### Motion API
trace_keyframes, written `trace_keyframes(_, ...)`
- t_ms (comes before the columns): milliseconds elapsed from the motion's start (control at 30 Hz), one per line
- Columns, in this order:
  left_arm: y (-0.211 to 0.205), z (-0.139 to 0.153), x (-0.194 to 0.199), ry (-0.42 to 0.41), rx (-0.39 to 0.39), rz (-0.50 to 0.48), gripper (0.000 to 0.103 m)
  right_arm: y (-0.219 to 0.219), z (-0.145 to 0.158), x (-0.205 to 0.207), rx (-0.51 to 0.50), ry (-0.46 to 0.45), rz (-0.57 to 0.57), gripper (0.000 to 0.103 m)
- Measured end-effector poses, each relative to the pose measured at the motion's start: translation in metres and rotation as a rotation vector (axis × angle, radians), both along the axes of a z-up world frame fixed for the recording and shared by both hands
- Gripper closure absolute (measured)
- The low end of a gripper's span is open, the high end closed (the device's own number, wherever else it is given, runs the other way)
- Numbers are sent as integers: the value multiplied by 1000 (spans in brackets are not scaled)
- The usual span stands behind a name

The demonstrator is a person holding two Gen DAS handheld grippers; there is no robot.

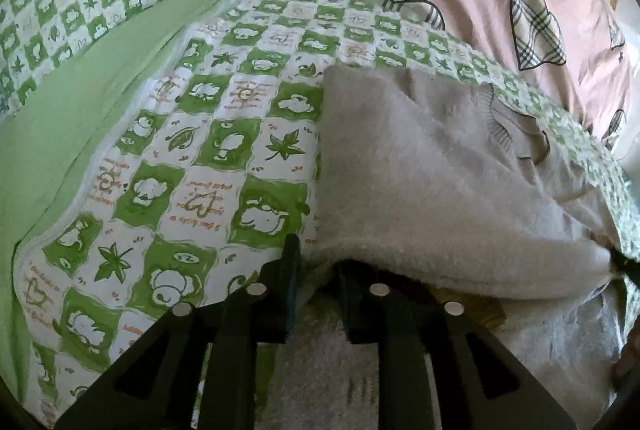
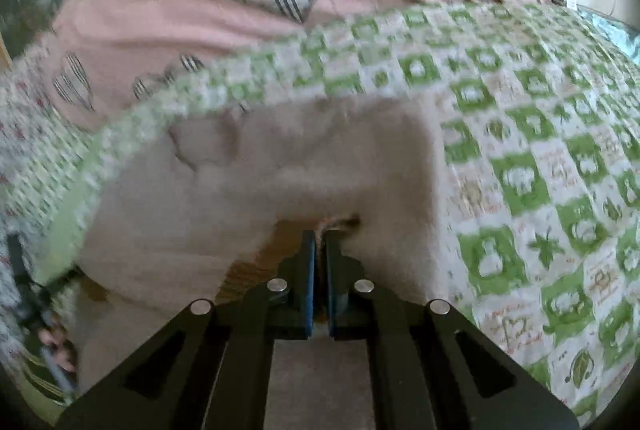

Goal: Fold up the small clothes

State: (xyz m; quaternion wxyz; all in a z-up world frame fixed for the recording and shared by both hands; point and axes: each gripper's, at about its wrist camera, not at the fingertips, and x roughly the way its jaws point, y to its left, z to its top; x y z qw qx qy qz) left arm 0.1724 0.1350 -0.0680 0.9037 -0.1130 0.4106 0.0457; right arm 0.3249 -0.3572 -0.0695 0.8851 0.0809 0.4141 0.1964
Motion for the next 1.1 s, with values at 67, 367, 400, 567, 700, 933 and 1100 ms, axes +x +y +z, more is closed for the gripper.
trace_keyframes(67, 4, 0, -2, 20, -20, -2, 73, -8, -6, -3, 20, 30, -19, 98)
trace_keyframes(367, 17, 10, -69, 26, -133, -49, 57, -48, 20, -38, 98, 36, -67, 91)
trace_keyframes(400, 17, 10, -78, 27, -146, -54, 57, -52, 21, -45, 103, 37, -66, 70)
trace_keyframes(567, 18, 3, -142, 34, -229, -70, 49, -63, 29, -83, 152, -19, -16, 33)
trace_keyframes(700, 14, -8, -177, 75, -267, -128, 49, -71, 25, -108, 197, -23, 41, 33)
trace_keyframes(933, 13, -21, -222, 128, -291, -208, 49, -92, 6, -149, 209, 9, 102, 33)
trace_keyframes(1100, 7, -29, -246, 141, -345, -270, 48, -110, -9, -179, 242, 57, 161, 33)
